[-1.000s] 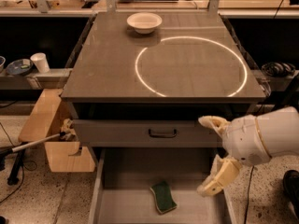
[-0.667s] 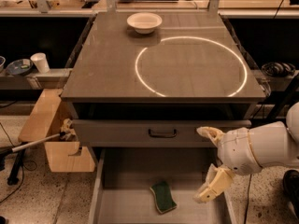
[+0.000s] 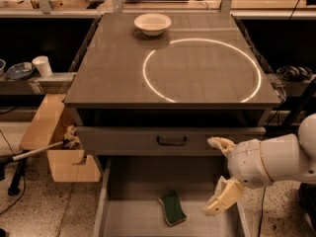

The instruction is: Pick sponge from middle drawer and place on counter

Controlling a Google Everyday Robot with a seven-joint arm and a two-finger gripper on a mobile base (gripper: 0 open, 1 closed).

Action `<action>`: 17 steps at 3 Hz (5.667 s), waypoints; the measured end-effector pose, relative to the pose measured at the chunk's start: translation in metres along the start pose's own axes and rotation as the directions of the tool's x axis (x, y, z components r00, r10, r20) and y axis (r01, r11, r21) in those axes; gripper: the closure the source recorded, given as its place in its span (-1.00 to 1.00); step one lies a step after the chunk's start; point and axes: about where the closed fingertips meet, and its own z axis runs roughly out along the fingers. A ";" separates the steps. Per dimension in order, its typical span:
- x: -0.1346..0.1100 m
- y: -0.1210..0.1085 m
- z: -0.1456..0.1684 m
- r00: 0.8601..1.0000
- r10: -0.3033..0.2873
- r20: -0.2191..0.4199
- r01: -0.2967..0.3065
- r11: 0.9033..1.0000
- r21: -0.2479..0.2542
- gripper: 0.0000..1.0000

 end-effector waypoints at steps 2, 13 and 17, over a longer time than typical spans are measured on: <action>0.036 -0.021 0.049 0.998 0.069 -0.007 -0.069 0.998 -0.013 -1.00; 0.107 -0.024 0.163 0.973 0.211 -0.094 -0.202 0.975 0.090 -1.00; 0.129 -0.031 0.207 0.956 0.287 -0.065 -0.270 0.942 0.198 -1.00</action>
Offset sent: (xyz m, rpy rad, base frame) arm 0.0254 0.0046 -0.0645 0.0167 0.0595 -0.0506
